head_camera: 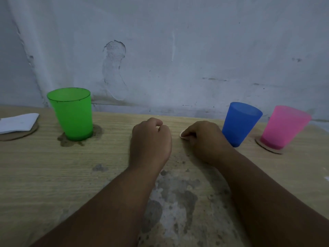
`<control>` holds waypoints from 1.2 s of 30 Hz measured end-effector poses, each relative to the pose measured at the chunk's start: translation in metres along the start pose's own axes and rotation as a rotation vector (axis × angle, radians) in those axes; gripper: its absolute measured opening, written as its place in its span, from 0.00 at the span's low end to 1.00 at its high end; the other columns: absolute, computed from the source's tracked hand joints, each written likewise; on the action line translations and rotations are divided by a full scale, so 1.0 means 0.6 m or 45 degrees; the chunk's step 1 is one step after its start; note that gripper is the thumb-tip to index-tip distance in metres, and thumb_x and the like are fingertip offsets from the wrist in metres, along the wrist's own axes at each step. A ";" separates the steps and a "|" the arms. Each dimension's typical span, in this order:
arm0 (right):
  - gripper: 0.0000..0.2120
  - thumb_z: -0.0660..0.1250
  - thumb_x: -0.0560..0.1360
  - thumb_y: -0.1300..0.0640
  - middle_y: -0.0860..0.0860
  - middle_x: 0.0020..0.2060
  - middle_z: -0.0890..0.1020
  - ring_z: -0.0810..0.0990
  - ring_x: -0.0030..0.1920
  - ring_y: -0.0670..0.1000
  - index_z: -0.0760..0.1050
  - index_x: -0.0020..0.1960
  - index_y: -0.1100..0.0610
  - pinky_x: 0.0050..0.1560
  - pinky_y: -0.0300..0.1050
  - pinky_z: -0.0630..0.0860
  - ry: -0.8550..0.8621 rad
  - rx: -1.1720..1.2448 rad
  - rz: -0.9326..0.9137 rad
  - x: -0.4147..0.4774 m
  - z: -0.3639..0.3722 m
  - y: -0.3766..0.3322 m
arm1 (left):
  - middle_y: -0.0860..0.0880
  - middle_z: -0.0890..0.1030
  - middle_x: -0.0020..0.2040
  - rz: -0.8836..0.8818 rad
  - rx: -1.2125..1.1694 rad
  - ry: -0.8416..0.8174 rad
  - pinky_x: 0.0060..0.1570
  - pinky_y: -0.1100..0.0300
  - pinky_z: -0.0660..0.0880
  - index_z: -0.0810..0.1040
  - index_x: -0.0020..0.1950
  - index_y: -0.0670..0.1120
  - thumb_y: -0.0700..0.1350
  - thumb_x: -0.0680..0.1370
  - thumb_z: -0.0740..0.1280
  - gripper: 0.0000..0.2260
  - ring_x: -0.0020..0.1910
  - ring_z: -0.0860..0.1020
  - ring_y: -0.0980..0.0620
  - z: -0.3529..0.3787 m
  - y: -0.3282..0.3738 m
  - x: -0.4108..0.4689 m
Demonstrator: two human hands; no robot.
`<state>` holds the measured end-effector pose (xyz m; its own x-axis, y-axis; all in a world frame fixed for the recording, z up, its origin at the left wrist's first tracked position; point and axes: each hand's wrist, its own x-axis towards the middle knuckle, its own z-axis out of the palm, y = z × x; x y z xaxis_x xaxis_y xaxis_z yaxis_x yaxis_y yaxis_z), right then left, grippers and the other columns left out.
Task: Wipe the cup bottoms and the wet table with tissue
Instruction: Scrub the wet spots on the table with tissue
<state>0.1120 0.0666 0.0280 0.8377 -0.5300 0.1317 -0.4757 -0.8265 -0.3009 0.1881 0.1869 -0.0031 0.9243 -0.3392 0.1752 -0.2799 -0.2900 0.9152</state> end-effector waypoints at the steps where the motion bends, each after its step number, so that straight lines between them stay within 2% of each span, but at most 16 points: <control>1: 0.14 0.64 0.78 0.63 0.50 0.58 0.83 0.80 0.56 0.49 0.81 0.61 0.55 0.60 0.40 0.74 0.054 0.061 0.041 -0.003 -0.003 0.007 | 0.50 0.80 0.60 0.001 0.001 -0.005 0.56 0.46 0.78 0.81 0.62 0.51 0.50 0.74 0.59 0.20 0.54 0.78 0.50 0.000 0.000 0.000; 4: 0.16 0.62 0.77 0.66 0.52 0.58 0.83 0.81 0.56 0.51 0.80 0.62 0.57 0.58 0.40 0.75 0.153 0.060 0.202 0.000 -0.002 0.028 | 0.49 0.81 0.58 -0.010 -0.009 -0.009 0.56 0.45 0.79 0.81 0.62 0.51 0.51 0.72 0.57 0.22 0.53 0.79 0.48 -0.001 -0.001 -0.001; 6: 0.15 0.62 0.77 0.65 0.55 0.57 0.83 0.81 0.55 0.55 0.81 0.60 0.60 0.59 0.48 0.77 0.105 0.020 0.302 0.017 -0.001 0.027 | 0.49 0.81 0.58 -0.007 -0.011 -0.003 0.56 0.45 0.79 0.81 0.61 0.51 0.51 0.72 0.57 0.22 0.53 0.79 0.48 -0.001 -0.001 -0.001; 9: 0.13 0.66 0.76 0.60 0.55 0.55 0.83 0.81 0.54 0.55 0.81 0.59 0.61 0.60 0.51 0.78 -0.029 -0.020 0.300 0.033 0.006 -0.002 | 0.49 0.81 0.59 -0.004 0.005 0.005 0.56 0.46 0.79 0.81 0.62 0.52 0.51 0.72 0.57 0.22 0.53 0.79 0.49 0.001 0.001 -0.002; 12: 0.15 0.66 0.75 0.63 0.54 0.56 0.83 0.81 0.53 0.54 0.82 0.60 0.57 0.59 0.49 0.78 0.003 -0.099 0.122 0.034 0.020 -0.023 | 0.49 0.81 0.59 -0.003 0.007 0.007 0.54 0.46 0.79 0.81 0.63 0.52 0.51 0.73 0.57 0.21 0.52 0.79 0.49 0.002 0.000 0.000; 15: 0.16 0.65 0.78 0.63 0.51 0.61 0.81 0.79 0.59 0.52 0.80 0.64 0.54 0.64 0.43 0.74 -0.064 -0.080 0.013 0.022 0.013 -0.015 | 0.49 0.80 0.59 -0.011 -0.006 0.005 0.56 0.46 0.79 0.81 0.63 0.52 0.50 0.74 0.58 0.21 0.53 0.79 0.50 0.001 -0.001 -0.001; 18: 0.13 0.64 0.79 0.62 0.50 0.59 0.83 0.80 0.57 0.49 0.81 0.61 0.55 0.60 0.37 0.72 0.111 0.136 0.073 0.013 0.004 0.010 | 0.49 0.81 0.57 -0.023 -0.030 0.011 0.55 0.45 0.79 0.82 0.61 0.52 0.51 0.71 0.57 0.22 0.52 0.80 0.48 0.001 0.000 0.000; 19: 0.15 0.64 0.78 0.64 0.51 0.60 0.82 0.80 0.58 0.50 0.80 0.62 0.56 0.61 0.39 0.73 0.140 0.133 0.146 0.018 0.001 0.018 | 0.49 0.82 0.56 -0.021 -0.027 0.009 0.55 0.45 0.79 0.82 0.61 0.52 0.51 0.71 0.57 0.22 0.52 0.80 0.48 0.000 0.000 0.000; 21: 0.19 0.64 0.77 0.66 0.53 0.64 0.80 0.78 0.61 0.53 0.77 0.67 0.57 0.65 0.46 0.74 0.001 0.071 0.303 0.033 -0.004 0.024 | 0.48 0.82 0.57 -0.021 -0.026 0.004 0.54 0.46 0.80 0.82 0.61 0.51 0.52 0.71 0.56 0.23 0.51 0.80 0.48 0.000 0.000 -0.002; 23: 0.20 0.66 0.76 0.63 0.54 0.64 0.78 0.77 0.62 0.55 0.75 0.68 0.58 0.66 0.51 0.74 -0.094 0.039 0.359 0.042 -0.002 0.014 | 0.48 0.82 0.58 -0.019 -0.020 0.006 0.55 0.47 0.79 0.82 0.61 0.51 0.52 0.70 0.56 0.24 0.51 0.80 0.48 -0.001 0.001 -0.003; 25: 0.18 0.67 0.76 0.58 0.55 0.61 0.80 0.78 0.60 0.56 0.77 0.66 0.60 0.64 0.51 0.75 -0.072 0.047 0.314 0.043 0.001 0.004 | 0.48 0.81 0.58 -0.019 -0.010 0.005 0.55 0.47 0.79 0.82 0.61 0.51 0.53 0.70 0.56 0.24 0.52 0.80 0.48 -0.001 0.003 -0.002; 27: 0.14 0.66 0.76 0.58 0.56 0.57 0.82 0.80 0.56 0.56 0.80 0.59 0.60 0.57 0.49 0.77 0.049 0.037 0.215 0.040 0.012 0.001 | 0.48 0.82 0.57 -0.023 -0.020 0.005 0.53 0.46 0.80 0.82 0.61 0.52 0.53 0.70 0.55 0.25 0.51 0.81 0.47 -0.001 0.003 -0.002; 28: 0.13 0.66 0.76 0.60 0.56 0.57 0.82 0.80 0.55 0.56 0.81 0.58 0.59 0.57 0.48 0.77 0.027 0.007 0.180 0.039 0.015 -0.001 | 0.48 0.82 0.56 -0.027 -0.023 0.007 0.52 0.46 0.80 0.82 0.61 0.52 0.53 0.70 0.55 0.25 0.50 0.81 0.46 0.000 0.002 -0.002; 30: 0.13 0.66 0.76 0.63 0.55 0.57 0.82 0.80 0.55 0.55 0.82 0.58 0.57 0.59 0.48 0.77 -0.037 -0.037 0.102 0.039 0.017 -0.004 | 0.47 0.82 0.55 -0.034 -0.027 0.005 0.52 0.45 0.81 0.81 0.61 0.53 0.53 0.70 0.55 0.24 0.49 0.81 0.46 -0.001 0.002 -0.004; 33: 0.13 0.64 0.78 0.64 0.52 0.56 0.83 0.80 0.54 0.52 0.82 0.59 0.56 0.59 0.41 0.75 0.063 0.005 -0.063 0.026 0.021 -0.004 | 0.47 0.82 0.54 -0.046 -0.052 -0.009 0.51 0.43 0.81 0.81 0.61 0.54 0.54 0.69 0.55 0.24 0.49 0.82 0.45 0.000 0.001 -0.003; 36: 0.13 0.64 0.79 0.62 0.50 0.57 0.83 0.79 0.54 0.47 0.82 0.60 0.55 0.54 0.34 0.69 0.055 0.033 -0.158 0.008 0.015 0.007 | 0.47 0.83 0.53 -0.041 -0.056 -0.003 0.51 0.44 0.81 0.81 0.60 0.53 0.53 0.70 0.56 0.23 0.49 0.82 0.46 0.000 0.000 -0.002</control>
<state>0.1164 0.0626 0.0191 0.8769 -0.4323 0.2101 -0.3618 -0.8814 -0.3038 0.1872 0.1873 -0.0036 0.9320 -0.3325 0.1446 -0.2384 -0.2614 0.9353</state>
